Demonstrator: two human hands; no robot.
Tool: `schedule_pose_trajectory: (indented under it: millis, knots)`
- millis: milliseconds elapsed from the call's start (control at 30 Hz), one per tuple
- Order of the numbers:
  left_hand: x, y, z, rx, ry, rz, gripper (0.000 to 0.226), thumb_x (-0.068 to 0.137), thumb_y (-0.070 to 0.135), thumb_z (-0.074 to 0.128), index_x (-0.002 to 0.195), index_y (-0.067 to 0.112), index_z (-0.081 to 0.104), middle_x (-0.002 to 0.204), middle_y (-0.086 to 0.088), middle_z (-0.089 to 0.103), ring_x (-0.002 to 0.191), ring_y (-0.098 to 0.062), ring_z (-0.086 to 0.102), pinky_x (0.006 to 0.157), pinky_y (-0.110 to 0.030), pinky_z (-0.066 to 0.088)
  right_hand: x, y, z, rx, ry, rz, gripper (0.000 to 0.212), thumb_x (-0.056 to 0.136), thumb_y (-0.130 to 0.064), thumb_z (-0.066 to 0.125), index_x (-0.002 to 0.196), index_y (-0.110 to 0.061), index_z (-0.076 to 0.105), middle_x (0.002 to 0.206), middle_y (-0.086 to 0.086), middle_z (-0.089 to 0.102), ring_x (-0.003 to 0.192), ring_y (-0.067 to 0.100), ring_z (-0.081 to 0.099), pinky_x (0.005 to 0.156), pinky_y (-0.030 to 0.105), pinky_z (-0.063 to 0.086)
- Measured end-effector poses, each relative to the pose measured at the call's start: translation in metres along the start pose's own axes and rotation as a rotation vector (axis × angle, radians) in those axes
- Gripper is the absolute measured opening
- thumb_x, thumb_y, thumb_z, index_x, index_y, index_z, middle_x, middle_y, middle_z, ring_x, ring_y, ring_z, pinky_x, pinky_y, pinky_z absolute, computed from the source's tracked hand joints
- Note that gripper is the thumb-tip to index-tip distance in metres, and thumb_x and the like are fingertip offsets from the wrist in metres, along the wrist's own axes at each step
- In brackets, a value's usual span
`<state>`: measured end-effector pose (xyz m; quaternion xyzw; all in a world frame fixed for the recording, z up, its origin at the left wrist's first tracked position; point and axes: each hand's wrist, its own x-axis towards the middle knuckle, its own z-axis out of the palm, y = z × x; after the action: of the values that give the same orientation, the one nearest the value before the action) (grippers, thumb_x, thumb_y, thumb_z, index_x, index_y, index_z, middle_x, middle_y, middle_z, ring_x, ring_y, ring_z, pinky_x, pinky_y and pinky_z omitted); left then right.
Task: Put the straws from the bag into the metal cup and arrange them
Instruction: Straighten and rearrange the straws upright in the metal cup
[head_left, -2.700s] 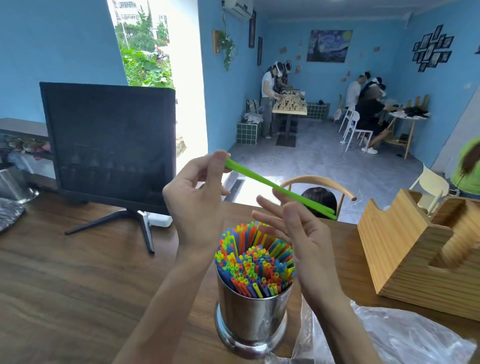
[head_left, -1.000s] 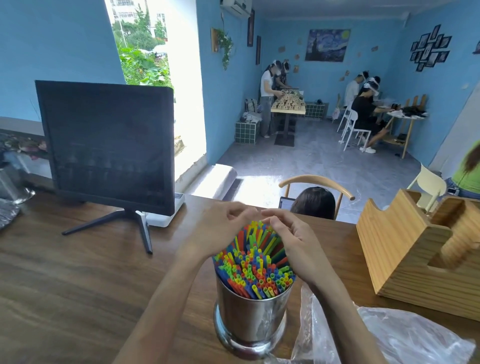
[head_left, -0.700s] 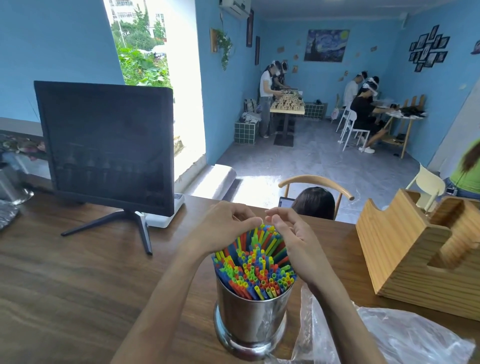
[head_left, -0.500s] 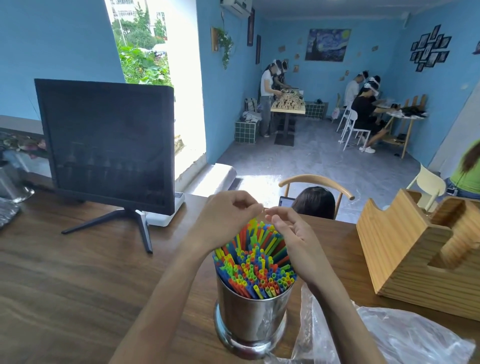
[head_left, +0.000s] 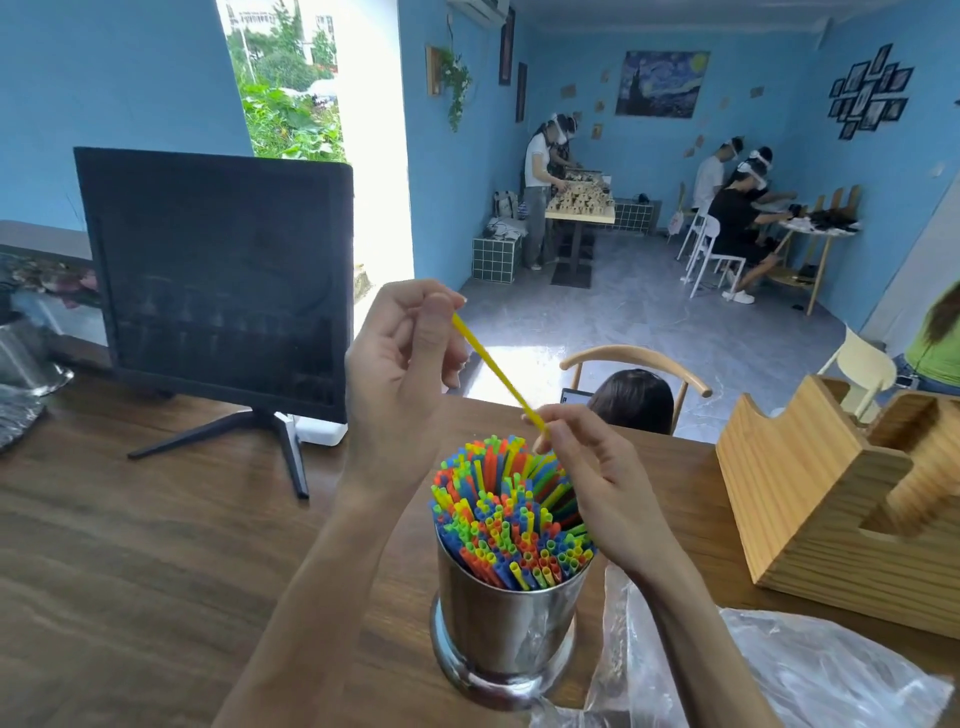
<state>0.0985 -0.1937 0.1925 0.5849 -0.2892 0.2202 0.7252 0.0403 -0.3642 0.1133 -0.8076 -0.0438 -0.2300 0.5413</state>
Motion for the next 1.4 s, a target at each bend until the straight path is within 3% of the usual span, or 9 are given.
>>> schedule_pose_trajectory:
  millis: [200, 333, 600, 700, 900, 1067, 1200, 1300, 1400]
  knots:
    - [-0.001, -0.024, -0.018, 0.178, 0.050, -0.158, 0.013, 0.104, 0.028, 0.055, 0.094, 0.027, 0.063, 0.071, 0.010, 0.063, 0.067, -0.007, 0.056, 0.060, -0.023, 0.045, 0.003, -0.006, -0.022, 0.355, 0.186, 0.008, 0.018, 0.084, -0.045, 0.075, 0.090, -0.028, 0.074, 0.078, -0.002, 0.070, 0.084, 0.012, 0.066, 0.083, 0.030, 0.049]
    - [-0.003, -0.034, -0.033, 0.435, -0.273, -0.296, 0.009, 0.094, 0.028, 0.070, 0.088, 0.032, 0.075, 0.081, 0.019, 0.072, 0.079, 0.002, 0.064, 0.076, -0.024, 0.051, 0.006, -0.008, -0.040, 0.821, 0.259, 0.010, 0.042, 0.056, -0.047, 0.096, 0.086, -0.022, 0.080, 0.078, 0.001, 0.075, 0.078, 0.014, 0.074, 0.072, 0.022, 0.058]
    - [-0.012, -0.036, -0.026, 0.541, -0.621, -0.422, 0.005, 0.090, 0.036, 0.074, 0.085, 0.037, 0.074, 0.091, 0.015, 0.073, 0.090, 0.000, 0.065, 0.073, -0.019, 0.045, -0.001, -0.030, -0.028, 0.485, 0.446, -0.207, 0.022, 0.093, -0.017, 0.060, 0.113, -0.027, 0.058, 0.077, 0.002, 0.073, 0.067, 0.021, 0.074, 0.068, 0.028, 0.058]
    - [-0.015, -0.040, -0.023, 0.547, -0.606, -0.395, 0.005, 0.094, 0.037, 0.068, 0.092, 0.042, 0.070, 0.098, 0.017, 0.070, 0.095, 0.003, 0.063, 0.075, -0.019, 0.046, -0.005, -0.029, -0.017, 0.264, 0.327, -0.186, 0.039, 0.093, -0.010, 0.068, 0.118, -0.037, 0.053, 0.079, 0.004, 0.074, 0.066, 0.021, 0.074, 0.065, 0.029, 0.058]
    - [-0.016, -0.037, -0.024, 0.456, -0.697, -0.362, 0.018, 0.100, 0.038, 0.058, 0.117, 0.044, 0.062, 0.120, 0.023, 0.063, 0.110, 0.011, 0.057, 0.086, -0.012, 0.049, -0.002, -0.006, -0.013, -0.286, -0.001, -0.056, 0.004, 0.088, -0.038, 0.075, 0.085, -0.035, 0.073, 0.094, -0.020, 0.069, 0.100, 0.005, 0.063, 0.079, 0.017, 0.049]
    - [-0.017, -0.035, -0.033, 0.146, -0.864, -0.532, 0.058, 0.085, 0.044, 0.075, 0.138, 0.042, 0.052, 0.137, 0.019, 0.059, 0.125, -0.005, 0.060, 0.095, -0.023, 0.054, 0.000, -0.008, -0.021, -0.223, -0.116, -0.001, 0.008, 0.094, -0.042, 0.069, 0.102, -0.039, 0.071, 0.113, -0.022, 0.064, 0.114, 0.001, 0.058, 0.092, 0.023, 0.047]
    - [-0.020, -0.037, -0.037, -0.009, -1.043, -0.560, 0.085, 0.080, 0.002, 0.077, 0.147, 0.039, 0.042, 0.142, 0.012, 0.057, 0.129, -0.018, 0.059, 0.098, -0.031, 0.054, -0.006, -0.007, -0.028, 0.090, -0.445, 0.126, 0.077, 0.081, -0.066, 0.071, 0.146, -0.052, 0.033, 0.145, -0.032, 0.041, 0.130, -0.011, 0.048, 0.097, 0.016, 0.050]
    - [-0.023, -0.040, -0.040, 0.000, -0.993, -0.572, 0.079, 0.077, 0.008, 0.081, 0.145, 0.032, 0.048, 0.140, 0.006, 0.060, 0.127, -0.019, 0.061, 0.099, -0.033, 0.054, -0.011, -0.006, -0.029, 0.127, -0.576, 0.092, 0.107, 0.076, -0.044, 0.087, 0.154, -0.054, 0.015, 0.155, -0.032, 0.029, 0.142, 0.004, 0.045, 0.109, 0.037, 0.049]
    - [-0.032, -0.043, -0.037, 0.025, -0.830, -0.547, 0.059, 0.082, 0.020, 0.081, 0.137, 0.028, 0.059, 0.131, 0.003, 0.068, 0.119, -0.019, 0.067, 0.095, -0.033, 0.056, -0.012, -0.010, -0.020, 0.168, -0.480, 0.094, 0.088, 0.086, -0.024, 0.080, 0.152, -0.048, 0.027, 0.144, -0.032, 0.046, 0.133, 0.006, 0.055, 0.106, 0.035, 0.052]
